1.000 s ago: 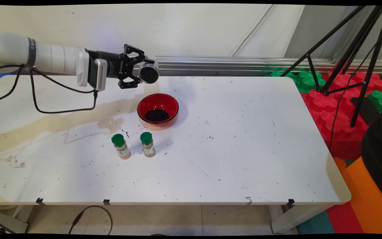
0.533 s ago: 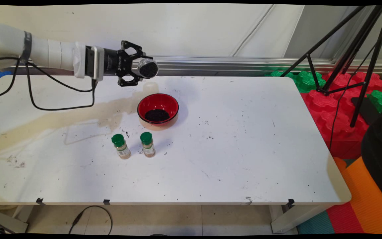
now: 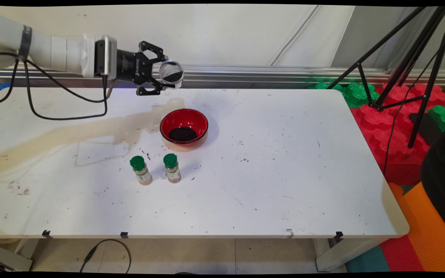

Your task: Pour the black seasoning powder in the red bowl

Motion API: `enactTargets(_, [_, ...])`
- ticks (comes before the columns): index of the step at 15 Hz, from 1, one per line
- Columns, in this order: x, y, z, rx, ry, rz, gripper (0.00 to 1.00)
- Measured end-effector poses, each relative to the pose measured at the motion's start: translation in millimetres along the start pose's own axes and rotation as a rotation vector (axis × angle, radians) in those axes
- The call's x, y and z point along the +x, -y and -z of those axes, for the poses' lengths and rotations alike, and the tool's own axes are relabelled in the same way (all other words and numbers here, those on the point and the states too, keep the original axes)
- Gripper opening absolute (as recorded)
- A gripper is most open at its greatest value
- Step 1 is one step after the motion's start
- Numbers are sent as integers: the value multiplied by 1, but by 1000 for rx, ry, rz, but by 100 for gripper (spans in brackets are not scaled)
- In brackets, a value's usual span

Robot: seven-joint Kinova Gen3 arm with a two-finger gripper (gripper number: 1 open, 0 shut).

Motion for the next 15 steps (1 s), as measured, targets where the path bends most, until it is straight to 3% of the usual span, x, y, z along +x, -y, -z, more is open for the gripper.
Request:
enactTargets(6, [13,17,6,-52,-54,198,0])
enactTargets(15, [44,29,7,-145,-122,411,0])
